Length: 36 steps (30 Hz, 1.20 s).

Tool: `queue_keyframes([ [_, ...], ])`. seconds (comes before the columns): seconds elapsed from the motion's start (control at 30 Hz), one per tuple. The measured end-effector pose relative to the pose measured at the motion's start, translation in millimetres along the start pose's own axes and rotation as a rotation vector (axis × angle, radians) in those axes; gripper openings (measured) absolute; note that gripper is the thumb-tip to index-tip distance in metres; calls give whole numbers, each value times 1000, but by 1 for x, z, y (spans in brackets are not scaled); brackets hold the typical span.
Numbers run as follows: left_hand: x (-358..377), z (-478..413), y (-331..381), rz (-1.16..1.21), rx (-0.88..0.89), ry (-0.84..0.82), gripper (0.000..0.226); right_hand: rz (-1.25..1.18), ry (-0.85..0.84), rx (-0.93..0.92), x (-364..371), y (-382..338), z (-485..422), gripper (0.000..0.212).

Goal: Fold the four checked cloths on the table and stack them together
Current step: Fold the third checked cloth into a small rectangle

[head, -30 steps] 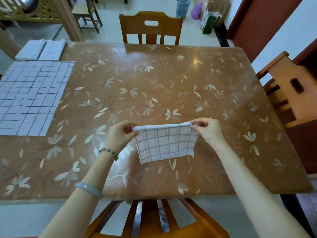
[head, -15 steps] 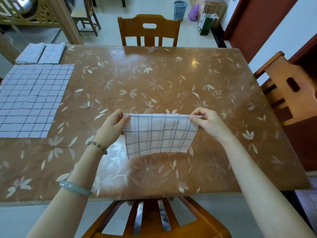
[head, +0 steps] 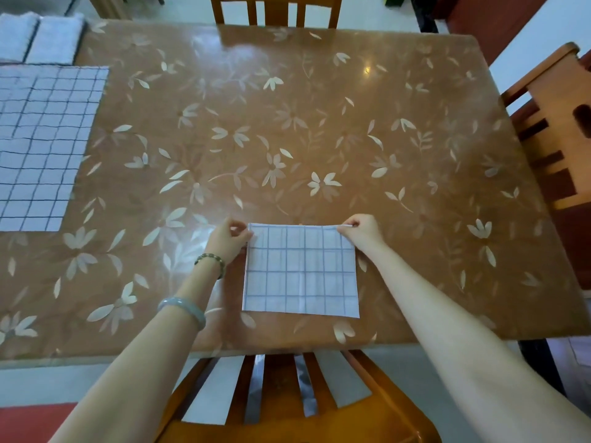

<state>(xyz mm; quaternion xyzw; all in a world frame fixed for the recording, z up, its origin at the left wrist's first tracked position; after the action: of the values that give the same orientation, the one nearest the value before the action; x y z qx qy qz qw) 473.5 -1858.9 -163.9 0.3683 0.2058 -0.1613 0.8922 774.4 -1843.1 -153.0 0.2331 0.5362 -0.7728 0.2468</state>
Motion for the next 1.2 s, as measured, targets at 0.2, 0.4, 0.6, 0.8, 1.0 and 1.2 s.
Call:
queue_keyframes([
  [0.2, -3, -12, -24, -12, -1, 2, 36, 68, 19, -60, 8, 4, -3, 13],
  [0.4, -1, -5, -17, -20, 21, 47, 33, 101, 43, -125, 10, 4, -4, 14],
  [0.6, -1, 1, -17, -87, 94, 117, 39, 187, 104, -217, 18, 7, -5, 22],
  [0.8, 36, 27, -11, -741, 808, 389, 47, 381, 122, -606, 69, -41, 25, 39],
  [1.0, 67, 21, -34, -974, 709, 271, 57, 342, -313, -699, 145, -50, 50, 66],
  [1.2, 70, 16, -44, -940, 583, 266, 62, 679, -300, -731, 131, -19, 42, 73],
])
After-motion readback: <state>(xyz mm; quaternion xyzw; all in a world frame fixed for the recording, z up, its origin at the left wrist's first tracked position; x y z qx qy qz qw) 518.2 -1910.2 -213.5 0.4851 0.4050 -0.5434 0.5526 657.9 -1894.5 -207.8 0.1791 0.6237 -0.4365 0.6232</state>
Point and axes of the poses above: each hand's wrist, its own z-axis away from the middle knuckle, its own x-axis out of the palm, y = z × x, the point moved 4 cm from there along -z, towards the middle knuckle, and after that the axes turned 13 degrees about -x, right-handed, at the moved point
